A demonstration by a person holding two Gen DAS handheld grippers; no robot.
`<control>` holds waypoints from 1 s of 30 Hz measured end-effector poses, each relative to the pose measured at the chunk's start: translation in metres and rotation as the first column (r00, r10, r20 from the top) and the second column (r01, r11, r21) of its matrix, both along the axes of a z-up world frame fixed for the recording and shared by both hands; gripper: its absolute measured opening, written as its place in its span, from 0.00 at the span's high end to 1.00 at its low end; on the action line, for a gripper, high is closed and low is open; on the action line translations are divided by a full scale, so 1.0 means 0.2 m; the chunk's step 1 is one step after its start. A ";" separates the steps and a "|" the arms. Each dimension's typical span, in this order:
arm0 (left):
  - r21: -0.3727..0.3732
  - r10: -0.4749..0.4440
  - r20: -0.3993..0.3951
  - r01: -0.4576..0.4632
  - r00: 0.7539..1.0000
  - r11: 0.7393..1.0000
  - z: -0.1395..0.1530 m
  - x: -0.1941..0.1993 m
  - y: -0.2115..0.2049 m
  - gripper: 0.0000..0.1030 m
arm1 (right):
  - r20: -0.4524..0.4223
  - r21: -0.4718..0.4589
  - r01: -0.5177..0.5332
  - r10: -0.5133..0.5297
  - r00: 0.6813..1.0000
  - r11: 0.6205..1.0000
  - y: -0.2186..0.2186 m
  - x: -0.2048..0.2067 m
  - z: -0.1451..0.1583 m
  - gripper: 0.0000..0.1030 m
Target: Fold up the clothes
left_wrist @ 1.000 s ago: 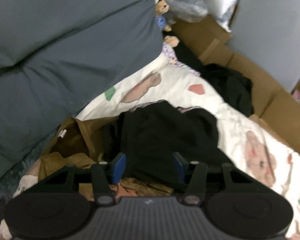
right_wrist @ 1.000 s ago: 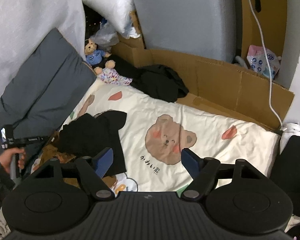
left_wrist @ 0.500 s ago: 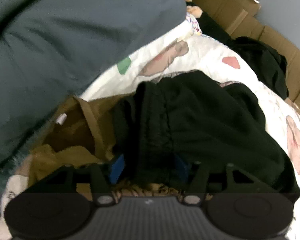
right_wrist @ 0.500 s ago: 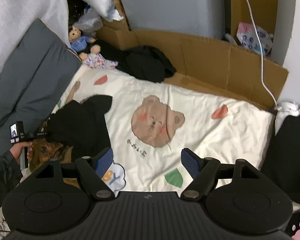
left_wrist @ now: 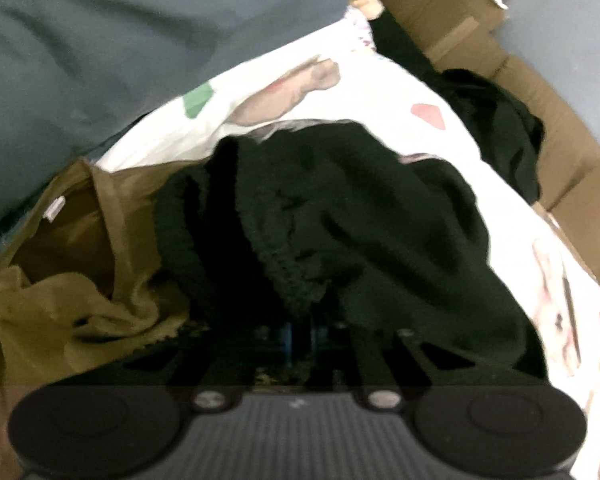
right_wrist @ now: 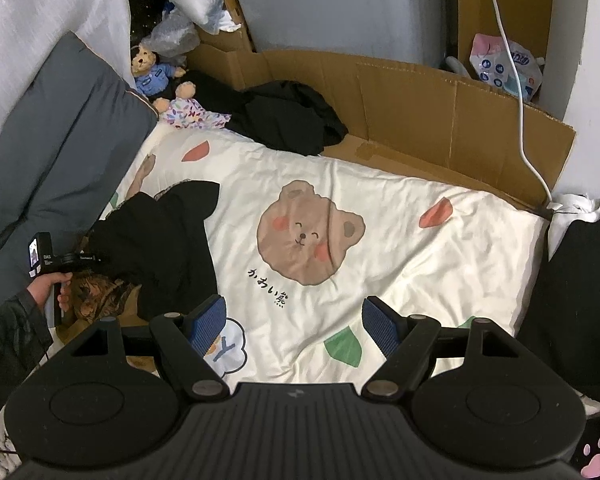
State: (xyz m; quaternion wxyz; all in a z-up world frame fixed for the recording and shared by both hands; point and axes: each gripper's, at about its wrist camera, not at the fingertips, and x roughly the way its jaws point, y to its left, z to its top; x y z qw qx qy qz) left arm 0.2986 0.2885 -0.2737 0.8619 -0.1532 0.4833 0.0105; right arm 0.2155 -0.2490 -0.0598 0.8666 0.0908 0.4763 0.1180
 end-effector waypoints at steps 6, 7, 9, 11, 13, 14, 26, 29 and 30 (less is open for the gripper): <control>-0.064 -0.070 0.065 0.074 0.995 0.995 0.22 -0.01 -0.19 0.93 | 0.038 0.006 -0.014 0.014 0.999 1.000 0.02 -0.03 0.06 0.23; -0.072 -0.092 0.080 0.098 0.993 0.993 0.27 -0.01 -0.24 0.93 | 0.046 0.007 -0.013 0.013 0.999 1.000 0.02 -0.03 0.07 0.23; -0.081 -0.112 0.101 0.120 0.989 0.989 0.34 0.00 -0.30 0.93 | 0.058 0.008 -0.012 0.011 0.998 1.000 0.02 -0.04 0.09 0.23; -0.070 -0.124 0.127 0.133 0.984 0.989 0.40 0.00 -0.38 0.93 | 0.074 0.015 -0.004 0.003 0.997 1.000 0.01 -0.05 0.12 0.23; -0.057 -0.134 0.152 0.145 0.979 0.988 0.46 0.00 -0.45 0.93 | 0.091 0.022 0.001 -0.003 0.996 1.000 0.01 -0.06 0.15 0.23; -0.058 -0.146 0.167 0.158 0.975 0.986 0.50 0.00 -0.49 0.93 | 0.097 0.023 0.002 -0.004 0.995 1.000 0.00 -0.06 0.16 0.23; -0.115 -0.252 0.284 0.293 0.925 0.949 0.92 -0.05 -0.95 0.93 | 0.185 0.007 0.002 -0.003 0.983 1.000 0.00 -0.12 0.28 0.23; -0.118 -0.275 0.302 0.323 0.913 0.939 0.98 -0.08 -1.01 0.93 | 0.204 0.010 0.012 -0.013 0.979 1.000 -0.01 -0.14 0.31 0.23; -0.118 -0.288 0.312 0.338 0.906 0.934 1.02 -0.09 -1.06 0.93 | 0.210 0.009 0.012 -0.013 0.978 1.000 -0.01 -0.15 0.32 0.23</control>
